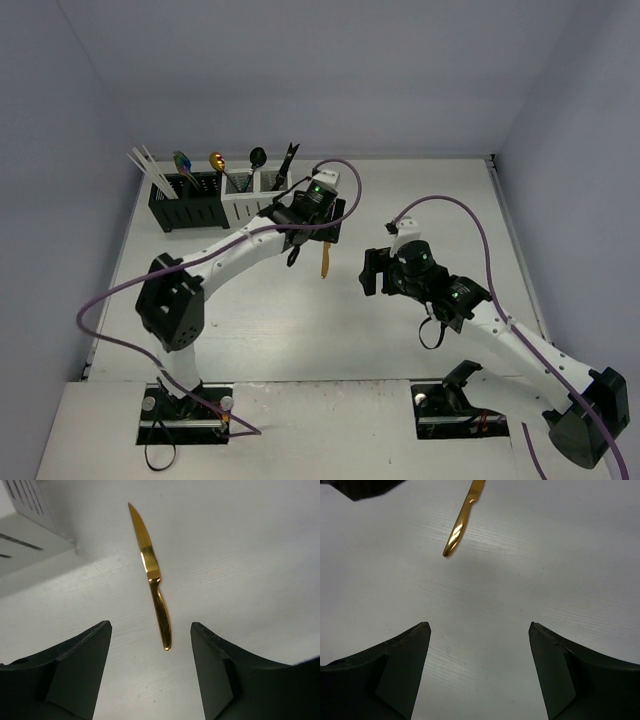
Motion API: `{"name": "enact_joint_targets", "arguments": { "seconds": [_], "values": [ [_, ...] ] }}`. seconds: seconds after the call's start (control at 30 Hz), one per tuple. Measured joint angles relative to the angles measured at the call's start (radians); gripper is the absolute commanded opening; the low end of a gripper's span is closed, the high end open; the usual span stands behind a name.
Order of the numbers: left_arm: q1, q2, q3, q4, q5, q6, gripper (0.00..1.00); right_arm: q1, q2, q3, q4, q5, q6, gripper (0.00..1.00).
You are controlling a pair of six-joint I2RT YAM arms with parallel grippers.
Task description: Sort the eating utensils into containers
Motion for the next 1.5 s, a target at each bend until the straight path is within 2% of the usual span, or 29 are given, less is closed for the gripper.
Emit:
{"name": "enact_joint_targets", "arguments": {
  "seconds": [0.2,0.33,0.87,1.17,1.27,1.37,1.5],
  "values": [
    [0.003,0.217,0.102,-0.141,0.011,-0.066,0.61,-0.003,-0.050,-0.023,-0.022,0.001,0.026,0.77],
    [0.003,0.313,0.154,-0.179,0.033,-0.093,0.61,-0.003,-0.094,-0.034,-0.033,0.000,0.043,0.77],
    [0.037,0.449,0.264,-0.204,0.071,-0.164,0.44,-0.003,-0.152,-0.064,-0.058,0.000,0.074,0.77],
    [0.064,0.461,0.278,-0.202,0.086,-0.181,0.26,-0.003,-0.152,-0.075,-0.062,-0.001,0.074,0.77],
    [0.069,0.473,0.295,-0.199,0.093,-0.181,0.13,-0.003,-0.152,-0.077,-0.062,-0.001,0.074,0.77],
    [0.070,0.486,0.316,-0.203,0.098,-0.180,0.06,-0.003,-0.152,-0.078,-0.063,-0.001,0.074,0.77],
    [0.077,0.507,0.352,-0.210,0.103,-0.179,0.00,-0.003,-0.152,-0.078,-0.062,0.000,0.074,0.77]
  ]
}}
